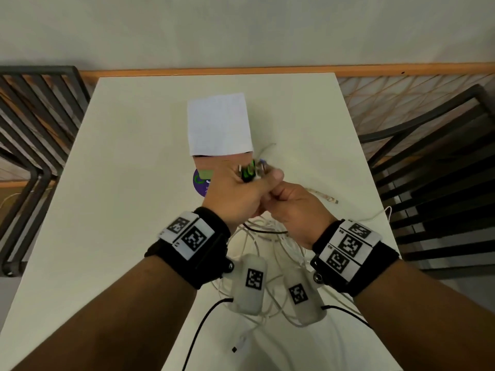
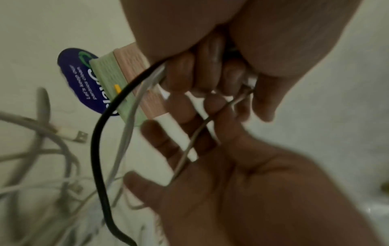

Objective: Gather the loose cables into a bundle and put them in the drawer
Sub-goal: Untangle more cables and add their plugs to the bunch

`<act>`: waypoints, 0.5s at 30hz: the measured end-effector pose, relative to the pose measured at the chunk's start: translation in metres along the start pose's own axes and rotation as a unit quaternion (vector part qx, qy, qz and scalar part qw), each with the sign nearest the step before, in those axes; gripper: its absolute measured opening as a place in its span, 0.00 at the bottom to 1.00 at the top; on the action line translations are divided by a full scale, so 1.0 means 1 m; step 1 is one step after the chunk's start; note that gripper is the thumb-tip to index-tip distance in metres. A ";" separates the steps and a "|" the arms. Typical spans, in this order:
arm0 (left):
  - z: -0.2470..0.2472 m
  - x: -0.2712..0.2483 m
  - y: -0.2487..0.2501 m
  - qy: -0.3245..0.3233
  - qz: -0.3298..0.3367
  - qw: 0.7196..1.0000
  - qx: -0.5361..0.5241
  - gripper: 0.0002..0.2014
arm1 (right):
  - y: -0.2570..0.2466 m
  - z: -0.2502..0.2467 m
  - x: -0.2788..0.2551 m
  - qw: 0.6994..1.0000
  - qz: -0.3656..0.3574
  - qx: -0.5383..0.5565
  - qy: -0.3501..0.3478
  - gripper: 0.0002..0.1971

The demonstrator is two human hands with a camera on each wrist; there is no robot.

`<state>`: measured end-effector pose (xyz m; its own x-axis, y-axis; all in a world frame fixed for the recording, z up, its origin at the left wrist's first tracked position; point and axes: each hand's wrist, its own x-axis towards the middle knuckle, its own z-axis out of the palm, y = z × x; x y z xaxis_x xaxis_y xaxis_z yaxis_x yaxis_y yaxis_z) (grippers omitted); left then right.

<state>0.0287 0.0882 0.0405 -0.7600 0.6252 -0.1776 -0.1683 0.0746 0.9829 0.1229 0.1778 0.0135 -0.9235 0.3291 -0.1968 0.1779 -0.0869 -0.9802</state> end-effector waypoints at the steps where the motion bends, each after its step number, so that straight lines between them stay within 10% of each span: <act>1: 0.000 0.000 -0.003 -0.003 0.009 1.000 0.001 0.10 | -0.003 0.000 -0.001 1.000 0.007 -0.003 -0.004 0.10; 5: -0.004 0.016 0.000 0.187 0.013 0.979 -0.082 0.07 | -0.014 -0.006 -0.004 0.989 0.007 -0.145 0.011 0.13; 10: 0.004 -0.001 -0.005 0.016 0.003 1.000 -0.008 0.10 | -0.015 -0.008 -0.010 0.989 0.013 -0.144 0.000 0.14; 15: -0.014 0.025 0.012 0.226 -0.065 0.961 -0.148 0.14 | -0.016 -0.030 -0.024 0.996 0.044 -0.083 0.006 0.17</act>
<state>-0.0016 0.0937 0.0476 -0.9038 0.2196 -0.3672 -0.4013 -0.1374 0.9056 0.1521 0.1999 0.0333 -0.8979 0.3383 -0.2817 0.3129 0.0405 -0.9489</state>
